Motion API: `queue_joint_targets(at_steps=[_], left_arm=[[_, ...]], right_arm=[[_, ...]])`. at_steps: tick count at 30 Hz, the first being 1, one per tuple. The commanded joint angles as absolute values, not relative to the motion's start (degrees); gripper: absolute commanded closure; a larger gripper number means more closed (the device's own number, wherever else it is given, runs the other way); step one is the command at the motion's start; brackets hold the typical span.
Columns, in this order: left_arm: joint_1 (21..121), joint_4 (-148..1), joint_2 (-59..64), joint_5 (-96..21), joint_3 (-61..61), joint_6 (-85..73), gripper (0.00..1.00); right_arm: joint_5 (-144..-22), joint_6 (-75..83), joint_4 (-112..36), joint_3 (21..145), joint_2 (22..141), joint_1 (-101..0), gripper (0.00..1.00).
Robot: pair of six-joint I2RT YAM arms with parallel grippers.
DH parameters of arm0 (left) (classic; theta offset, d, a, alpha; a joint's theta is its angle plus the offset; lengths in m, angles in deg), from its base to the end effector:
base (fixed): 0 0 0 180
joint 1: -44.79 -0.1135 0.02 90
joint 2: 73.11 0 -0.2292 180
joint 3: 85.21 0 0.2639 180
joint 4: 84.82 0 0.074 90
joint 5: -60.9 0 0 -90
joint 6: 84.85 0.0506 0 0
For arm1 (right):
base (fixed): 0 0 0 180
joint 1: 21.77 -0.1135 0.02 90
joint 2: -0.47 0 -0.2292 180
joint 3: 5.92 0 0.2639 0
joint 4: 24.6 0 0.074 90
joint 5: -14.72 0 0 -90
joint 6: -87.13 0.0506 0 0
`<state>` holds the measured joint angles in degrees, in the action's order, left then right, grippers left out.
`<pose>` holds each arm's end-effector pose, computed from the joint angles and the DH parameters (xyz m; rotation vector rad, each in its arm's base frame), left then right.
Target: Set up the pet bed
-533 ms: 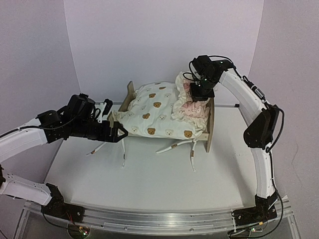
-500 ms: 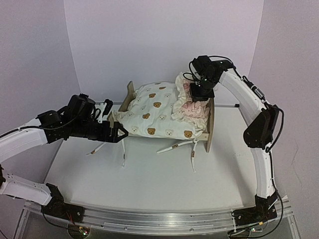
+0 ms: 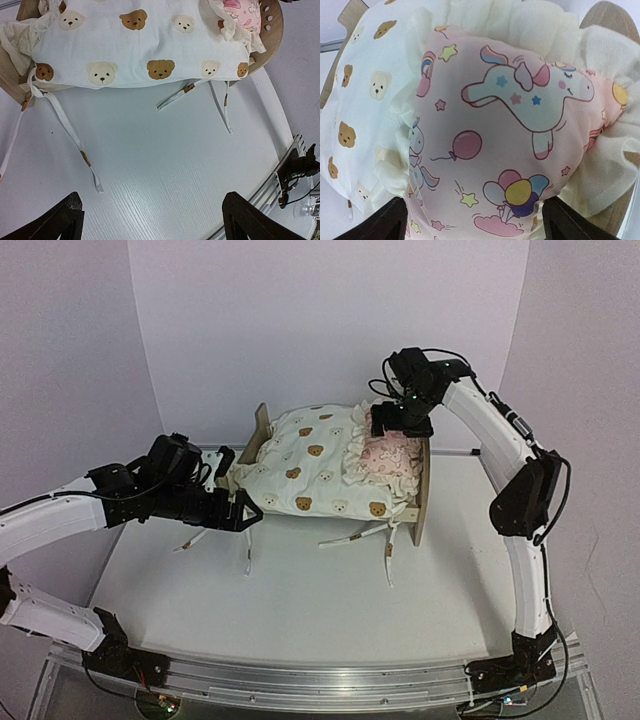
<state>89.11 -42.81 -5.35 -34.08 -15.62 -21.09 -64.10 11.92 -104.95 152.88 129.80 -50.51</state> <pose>0.2059 -0.2072 0.2538 0.4215 2.3436 -0.7231 0.4195 0.2188 0.3247 -0.2118 2.4291 0.0995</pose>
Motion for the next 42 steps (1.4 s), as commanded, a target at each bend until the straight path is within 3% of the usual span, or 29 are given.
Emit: queue_joint_targets(at_steps=[1,12,17,22,34,42], left_arm=[[89.12,-44.36,-4.66,-33.15,-14.20,-19.86,0.03],[89.09,-44.05,-4.63,-30.95,-12.60,-20.15,0.03],[89.09,-44.19,-5.56,-29.98,-12.70,-20.04,0.02],[89.09,-44.67,-5.58,-29.99,-13.21,-20.13,0.02],[89.09,-47.14,-7.79,-31.82,-15.99,-20.71,0.04],[89.09,-46.94,-8.85,-31.57,-16.38,-20.69,0.04]], right_arm=[[-63.45,11.96,-100.12,154.18,123.39,-50.46,0.03],[-77.11,11.11,-90.05,147.91,113.35,-51.92,0.02],[-75.58,10.08,-86.25,135.97,108.37,-53.52,0.02],[-69.68,11.11,-83.96,130.35,110.69,-53.68,0.11],[-54.20,5.60,-82.98,143.50,127.17,-53.44,0.15],[-55.07,4.22,-78.52,149.91,132.08,-51.66,0.11]])
